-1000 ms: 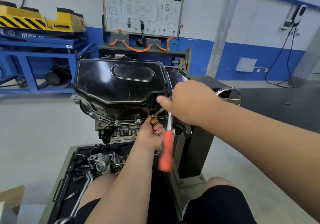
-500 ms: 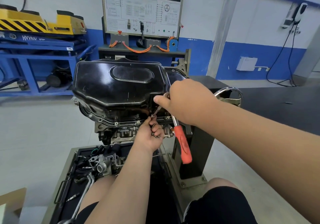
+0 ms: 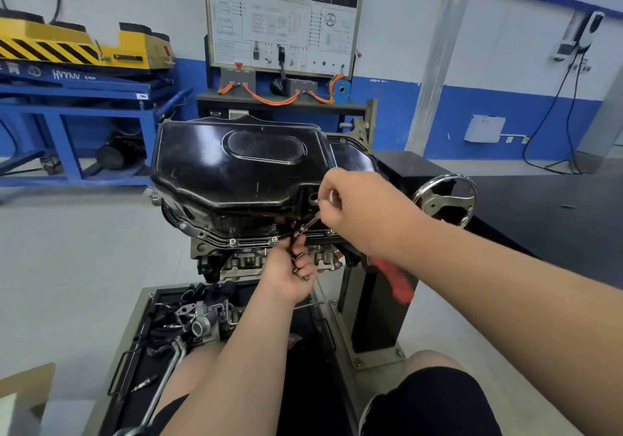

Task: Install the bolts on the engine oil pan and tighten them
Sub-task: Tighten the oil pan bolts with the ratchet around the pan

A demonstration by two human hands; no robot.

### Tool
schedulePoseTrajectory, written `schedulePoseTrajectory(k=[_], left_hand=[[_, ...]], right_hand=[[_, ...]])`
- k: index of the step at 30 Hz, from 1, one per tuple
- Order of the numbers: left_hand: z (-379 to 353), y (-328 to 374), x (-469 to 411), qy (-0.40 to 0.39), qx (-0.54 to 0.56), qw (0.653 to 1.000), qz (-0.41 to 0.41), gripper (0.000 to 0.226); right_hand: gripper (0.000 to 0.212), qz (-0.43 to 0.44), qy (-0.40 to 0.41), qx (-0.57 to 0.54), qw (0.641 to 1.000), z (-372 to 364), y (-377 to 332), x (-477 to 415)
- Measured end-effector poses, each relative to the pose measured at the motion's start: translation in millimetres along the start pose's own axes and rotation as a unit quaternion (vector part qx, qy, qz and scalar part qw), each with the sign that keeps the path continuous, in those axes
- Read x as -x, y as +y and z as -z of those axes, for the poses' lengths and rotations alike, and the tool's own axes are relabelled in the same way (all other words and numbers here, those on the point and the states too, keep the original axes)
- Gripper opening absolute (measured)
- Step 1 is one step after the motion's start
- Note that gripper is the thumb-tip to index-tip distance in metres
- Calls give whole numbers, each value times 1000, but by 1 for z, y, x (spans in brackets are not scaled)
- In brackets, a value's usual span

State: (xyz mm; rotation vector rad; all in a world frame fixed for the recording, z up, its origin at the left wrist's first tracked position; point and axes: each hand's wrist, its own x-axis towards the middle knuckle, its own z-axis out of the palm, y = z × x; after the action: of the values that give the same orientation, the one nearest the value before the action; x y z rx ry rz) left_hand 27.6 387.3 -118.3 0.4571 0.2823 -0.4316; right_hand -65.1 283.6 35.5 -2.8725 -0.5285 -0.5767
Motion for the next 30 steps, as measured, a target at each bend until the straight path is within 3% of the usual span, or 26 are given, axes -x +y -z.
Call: schedulePoseTrajectory(k=[3, 10, 15, 21, 30], left_hand=[[5, 4, 3, -3, 2, 1000, 8, 33], [7, 4, 11, -31, -11, 999, -3, 32], [15, 5, 27, -69, -61, 995, -29, 28], [34, 22, 50, -91, -125, 981, -119, 27], [52, 47, 75, -93, -104, 981, -136, 52]], right_hand=[[5, -54, 56, -53, 996, 8, 7, 1], [12, -74, 66, -80, 992, 23, 15, 12], [18, -116, 99, -186, 971, 28, 17, 17], [15, -88, 78, -193, 974, 29, 0, 11], [17, -50, 57, -185, 980, 24, -33, 3]])
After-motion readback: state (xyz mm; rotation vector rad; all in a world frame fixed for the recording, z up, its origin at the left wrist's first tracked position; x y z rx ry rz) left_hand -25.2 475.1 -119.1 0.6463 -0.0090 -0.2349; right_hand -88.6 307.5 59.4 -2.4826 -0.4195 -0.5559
